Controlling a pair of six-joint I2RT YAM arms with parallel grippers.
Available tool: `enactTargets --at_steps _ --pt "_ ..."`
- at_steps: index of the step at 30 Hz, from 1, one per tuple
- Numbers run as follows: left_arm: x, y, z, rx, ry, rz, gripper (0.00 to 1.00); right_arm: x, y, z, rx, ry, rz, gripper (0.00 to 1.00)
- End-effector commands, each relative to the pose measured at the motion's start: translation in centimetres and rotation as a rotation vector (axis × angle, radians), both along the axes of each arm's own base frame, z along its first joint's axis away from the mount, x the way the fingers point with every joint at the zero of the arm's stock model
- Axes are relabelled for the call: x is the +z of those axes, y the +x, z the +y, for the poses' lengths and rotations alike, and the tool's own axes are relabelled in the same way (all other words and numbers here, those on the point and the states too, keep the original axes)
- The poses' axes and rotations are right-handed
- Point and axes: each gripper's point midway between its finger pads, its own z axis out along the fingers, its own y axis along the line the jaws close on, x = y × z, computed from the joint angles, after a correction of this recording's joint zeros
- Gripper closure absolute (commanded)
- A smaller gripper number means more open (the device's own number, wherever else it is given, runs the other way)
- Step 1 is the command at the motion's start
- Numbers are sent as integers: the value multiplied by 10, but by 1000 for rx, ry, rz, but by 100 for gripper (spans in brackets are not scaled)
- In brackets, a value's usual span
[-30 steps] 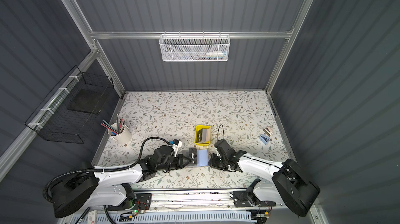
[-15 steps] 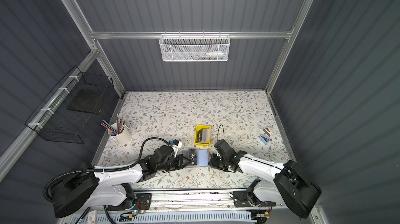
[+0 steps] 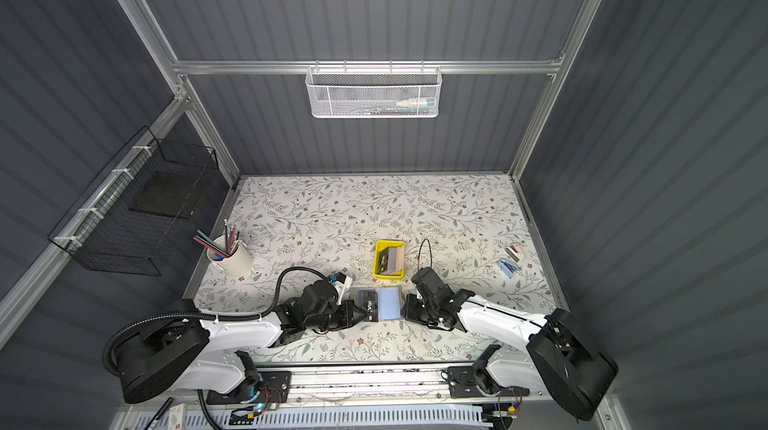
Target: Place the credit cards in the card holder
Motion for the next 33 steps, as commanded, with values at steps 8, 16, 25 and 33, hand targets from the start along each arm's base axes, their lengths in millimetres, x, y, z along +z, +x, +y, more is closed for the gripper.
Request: enactTargets --at_steps 8,16,25,33 --pt "-7 6 -3 13 -9 56 100 -2 3 0 -8 -11 -1 77" --pt "-19 9 2 35 13 90 100 -2 3 0 -10 -13 -3 77" --pt "-17 12 3 50 -15 115 100 -3 3 0 -7 -18 1 77" --pt "-1 19 7 69 -24 87 100 -4 3 0 -3 -19 3 78"
